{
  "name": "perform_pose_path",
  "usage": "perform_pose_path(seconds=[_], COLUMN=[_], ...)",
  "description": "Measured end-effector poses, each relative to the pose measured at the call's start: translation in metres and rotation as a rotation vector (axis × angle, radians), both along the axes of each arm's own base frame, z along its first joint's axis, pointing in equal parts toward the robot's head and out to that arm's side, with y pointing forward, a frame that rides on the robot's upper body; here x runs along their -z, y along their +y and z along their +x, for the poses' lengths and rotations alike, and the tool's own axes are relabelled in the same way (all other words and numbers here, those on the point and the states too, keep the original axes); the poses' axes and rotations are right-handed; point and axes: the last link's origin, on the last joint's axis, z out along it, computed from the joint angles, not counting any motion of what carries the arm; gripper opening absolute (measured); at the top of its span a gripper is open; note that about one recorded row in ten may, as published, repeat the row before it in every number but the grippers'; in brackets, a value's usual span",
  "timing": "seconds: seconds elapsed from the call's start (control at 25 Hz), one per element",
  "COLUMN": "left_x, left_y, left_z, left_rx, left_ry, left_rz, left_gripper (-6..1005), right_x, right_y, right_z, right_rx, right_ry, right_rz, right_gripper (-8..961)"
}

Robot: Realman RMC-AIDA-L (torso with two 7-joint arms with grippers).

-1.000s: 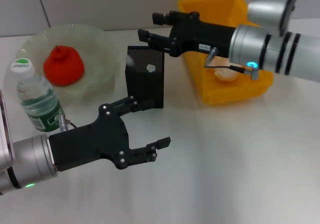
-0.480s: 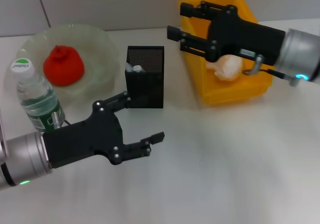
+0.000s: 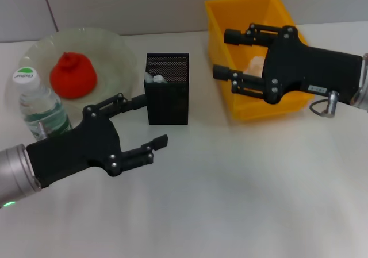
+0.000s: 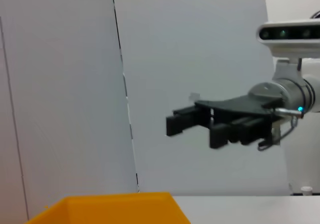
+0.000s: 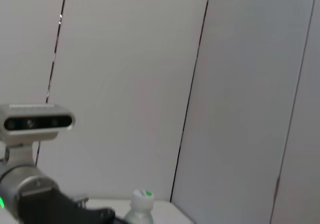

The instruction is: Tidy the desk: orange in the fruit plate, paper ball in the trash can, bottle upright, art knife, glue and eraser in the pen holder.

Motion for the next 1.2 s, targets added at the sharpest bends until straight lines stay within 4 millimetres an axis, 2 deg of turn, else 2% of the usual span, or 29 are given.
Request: perform_pose_path(seconds=[0.28, 0.44, 0.6, 0.92, 1.2], left_x=[-0.006, -0.008, -0.01, -0.015, -0.016], left_y=[-0.003, -0.003, -0.005, 0.0, 0.003], left_z=[-0.001, -0.001, -0.001, 0.002, 0.003], left_rx=[0.009, 0.018, 0.031, 0.057, 0.062], left_ry=[-0.019, -0.008, 0.039, 0.125, 0.166], left_rz=[-0.002, -0.017, -0.078, -0.13, -0.176], left_gripper=[792, 792, 791, 791, 792], right_x=[-0.007, -0.005, 0.006, 0.038, 0.051], right_y=[-0.002, -0.007, -0.011, -0.024, -0.032], right_z=[0.012, 0.018, 0.02, 0.019, 0.019], right_rx=[0.055, 0.063, 0.077, 0.076, 0.067], right_ry=[-0.024, -0.064, -0.126, -0.265, -0.367], right_rz=[-0.002, -0.028, -0.102, -0.272, -0.338], right_gripper=[677, 728, 779, 780, 781])
